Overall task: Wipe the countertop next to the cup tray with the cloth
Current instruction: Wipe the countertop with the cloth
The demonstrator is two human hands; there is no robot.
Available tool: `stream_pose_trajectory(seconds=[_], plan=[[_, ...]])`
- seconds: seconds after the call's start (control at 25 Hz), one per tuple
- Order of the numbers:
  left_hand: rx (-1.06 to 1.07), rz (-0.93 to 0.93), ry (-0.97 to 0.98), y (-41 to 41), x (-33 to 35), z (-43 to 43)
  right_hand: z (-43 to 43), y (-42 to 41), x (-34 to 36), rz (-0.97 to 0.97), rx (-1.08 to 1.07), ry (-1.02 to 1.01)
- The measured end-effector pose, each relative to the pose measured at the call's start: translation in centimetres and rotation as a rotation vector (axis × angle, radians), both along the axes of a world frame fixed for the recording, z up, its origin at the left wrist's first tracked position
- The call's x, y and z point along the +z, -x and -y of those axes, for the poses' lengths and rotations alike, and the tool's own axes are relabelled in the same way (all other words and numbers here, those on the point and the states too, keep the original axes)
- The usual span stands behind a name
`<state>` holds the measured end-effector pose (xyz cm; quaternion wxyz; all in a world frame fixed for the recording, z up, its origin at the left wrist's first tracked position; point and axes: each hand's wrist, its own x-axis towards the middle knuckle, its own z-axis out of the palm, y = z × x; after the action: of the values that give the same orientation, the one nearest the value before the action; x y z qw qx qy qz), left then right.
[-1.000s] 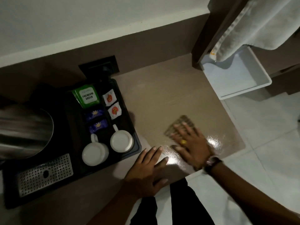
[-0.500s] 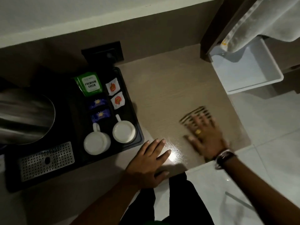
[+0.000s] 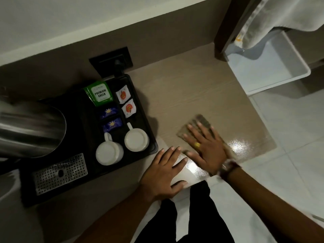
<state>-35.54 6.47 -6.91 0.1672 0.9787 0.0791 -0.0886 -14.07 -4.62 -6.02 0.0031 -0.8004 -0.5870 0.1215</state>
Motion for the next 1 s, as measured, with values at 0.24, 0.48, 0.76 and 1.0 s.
stream_pose_trajectory(seconds=[0.24,0.48,0.76,1.0], plan=[[0.01,0.005,-0.007,0.1,-0.2,-0.1,-1.9,-11.1,0.9,0.055,-0.421,0.034],[0.04,0.093,0.024,0.6,-2.7,0.2,-19.7,-13.7,-0.2,-0.003,-0.344,-0.025],[0.018,0.093,0.01,0.4,-1.5,0.0,-13.7,-3.1,0.4,0.013,0.138,-0.034],[0.01,0.033,-0.004,0.2,-0.7,0.2,5.1,-1.7,0.1,0.008,-0.032,0.028]])
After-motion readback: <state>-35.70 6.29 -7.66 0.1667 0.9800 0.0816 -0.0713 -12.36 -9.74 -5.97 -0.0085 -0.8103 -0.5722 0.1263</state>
